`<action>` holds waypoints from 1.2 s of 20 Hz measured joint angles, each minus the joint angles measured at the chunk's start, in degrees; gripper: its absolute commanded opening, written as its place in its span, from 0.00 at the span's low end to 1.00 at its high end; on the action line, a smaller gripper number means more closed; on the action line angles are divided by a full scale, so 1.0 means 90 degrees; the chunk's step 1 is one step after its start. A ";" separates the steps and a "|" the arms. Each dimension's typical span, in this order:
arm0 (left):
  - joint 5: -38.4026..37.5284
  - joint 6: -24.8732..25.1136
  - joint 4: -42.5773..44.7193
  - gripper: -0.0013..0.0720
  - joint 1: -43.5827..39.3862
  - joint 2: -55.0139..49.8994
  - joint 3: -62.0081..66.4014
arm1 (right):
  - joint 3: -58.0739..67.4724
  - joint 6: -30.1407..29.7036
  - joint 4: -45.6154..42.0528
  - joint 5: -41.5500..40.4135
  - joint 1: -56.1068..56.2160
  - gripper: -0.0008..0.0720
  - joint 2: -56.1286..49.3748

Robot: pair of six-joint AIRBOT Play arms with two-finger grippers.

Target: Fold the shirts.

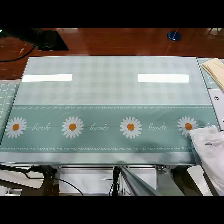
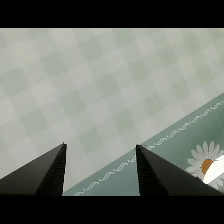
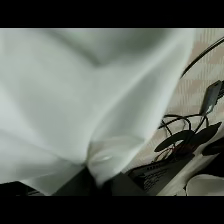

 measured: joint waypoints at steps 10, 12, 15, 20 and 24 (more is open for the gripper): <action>-0.0002 -0.0002 0.0000 0.74 0.0000 0.0000 0.0000 | -0.0636 -0.0491 -0.2448 -0.0901 -0.0005 0.50 0.0000; 0.0000 0.0000 0.0007 0.74 0.0000 -0.0010 0.0000 | -0.0534 0.0112 -0.2849 -0.1506 -0.0002 0.50 0.0000; 0.0000 0.0100 0.0056 0.74 0.0000 -0.0097 0.0000 | 0.0095 0.1367 -0.1872 -0.3087 0.0036 0.46 0.0000; 0.0692 0.0340 0.0272 0.61 -0.0036 -0.0393 0.0000 | 0.0981 0.2980 0.2691 -0.8502 0.1039 0.39 -0.0301; 0.1494 0.0219 0.0884 0.61 -0.0418 -0.0610 0.0000 | 0.1943 0.2497 0.3339 -0.8971 0.3529 0.39 -0.0886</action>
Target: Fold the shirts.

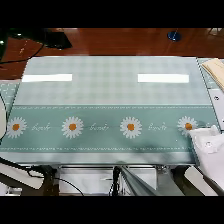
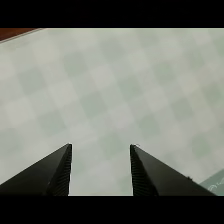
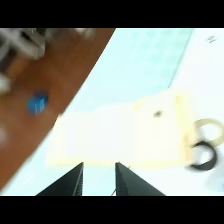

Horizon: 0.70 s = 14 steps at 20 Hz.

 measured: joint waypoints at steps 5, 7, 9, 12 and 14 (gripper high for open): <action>-0.0658 -0.0634 0.2130 0.61 -0.1098 -0.0138 -0.0155 | 0.0464 -0.2574 -0.0430 0.3045 0.2805 0.41 -0.1015; -0.0862 -0.0867 0.2657 0.62 -0.1498 -0.0158 -0.0316 | 0.0546 -0.3092 -0.0066 0.3866 0.3497 0.41 -0.1457; -0.0976 -0.1015 0.2924 0.69 -0.1775 -0.0165 -0.0493 | 0.0687 -0.3490 0.0359 0.4464 0.4092 0.52 -0.1797; -0.1047 -0.1260 0.2987 0.87 -0.1943 -0.0175 -0.0818 | 0.1132 -0.3772 0.0478 0.4743 0.4721 0.80 -0.2045; -0.1071 -0.1365 0.2829 0.87 -0.1987 -0.0177 -0.1059 | 0.1491 -0.3818 0.0500 0.4592 0.4930 0.81 -0.2120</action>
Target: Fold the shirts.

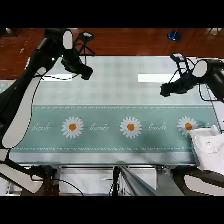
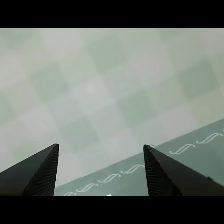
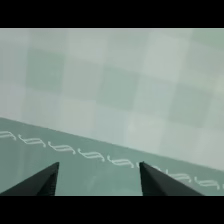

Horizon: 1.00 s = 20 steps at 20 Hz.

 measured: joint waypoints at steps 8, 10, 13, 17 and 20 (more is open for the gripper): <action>0.0454 -0.0294 -0.0408 0.85 -0.0066 0.0148 -0.0449 | 0.0578 0.0495 -0.0015 -0.0801 0.0202 0.81 -0.0355; 0.0554 -0.0328 -0.0427 0.85 -0.0058 0.0221 -0.0646 | 0.0605 0.0563 0.0075 -0.0780 0.0209 0.81 -0.0457; 0.0763 -0.0342 -0.0423 0.85 -0.0058 0.0605 -0.1311 | 0.0622 0.0588 0.0180 -0.0736 0.0216 0.81 -0.0532; 0.1394 -0.0359 -0.0330 0.85 -0.0022 0.1384 -0.2361 | 0.0627 0.0610 0.0236 -0.0663 0.0216 0.81 -0.0563; 0.1848 -0.0364 -0.0330 0.85 -0.0012 0.1625 -0.2630 | 0.0627 0.0610 0.0253 -0.0665 0.0216 0.81 -0.0568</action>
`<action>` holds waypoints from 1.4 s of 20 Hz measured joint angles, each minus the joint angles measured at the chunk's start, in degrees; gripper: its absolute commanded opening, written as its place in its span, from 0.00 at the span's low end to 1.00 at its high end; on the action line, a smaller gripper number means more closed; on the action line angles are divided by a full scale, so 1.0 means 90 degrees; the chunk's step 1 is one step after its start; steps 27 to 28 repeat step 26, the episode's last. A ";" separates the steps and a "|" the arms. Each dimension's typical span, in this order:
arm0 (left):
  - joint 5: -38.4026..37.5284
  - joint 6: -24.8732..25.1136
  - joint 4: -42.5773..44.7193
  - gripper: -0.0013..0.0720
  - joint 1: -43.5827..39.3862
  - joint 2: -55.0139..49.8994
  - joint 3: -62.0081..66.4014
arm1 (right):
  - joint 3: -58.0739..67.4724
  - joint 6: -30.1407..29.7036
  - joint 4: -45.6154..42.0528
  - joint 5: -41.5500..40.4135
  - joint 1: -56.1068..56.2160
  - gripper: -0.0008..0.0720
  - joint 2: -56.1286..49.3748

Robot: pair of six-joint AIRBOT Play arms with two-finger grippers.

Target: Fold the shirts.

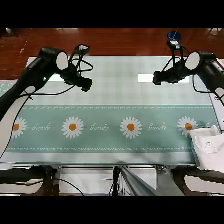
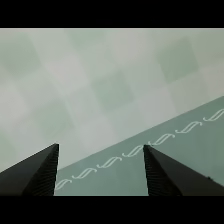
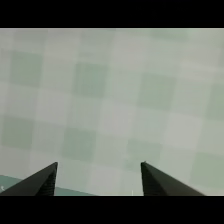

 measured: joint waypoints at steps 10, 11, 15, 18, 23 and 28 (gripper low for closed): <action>0.0590 -0.0007 0.0019 0.85 0.0005 0.0097 -0.0163 | 0.0000 0.0000 0.0015 -0.0002 0.0000 0.81 -0.0002; 0.0595 -0.0005 0.0019 0.85 0.0005 0.0097 -0.0165 | 0.0000 0.0000 0.0015 -0.0002 0.0000 0.81 -0.0002; 0.0634 0.0000 0.0019 0.85 0.0005 0.0097 -0.0165 | 0.0000 0.0000 0.0015 -0.0002 0.0000 0.81 -0.0002; 0.0641 0.0000 0.0019 0.85 0.0005 0.0097 -0.0165 | 0.0000 0.0000 0.0015 -0.0002 0.0000 0.81 -0.0002; 0.0641 0.0000 0.0022 0.85 0.0005 0.0097 -0.0165 | 0.0000 0.0000 0.0012 -0.0005 0.0000 0.81 -0.0002; 0.0641 0.0000 0.0019 0.85 0.0005 0.0097 -0.0165 | 0.0000 0.0000 0.0015 -0.0005 0.0000 0.81 -0.0002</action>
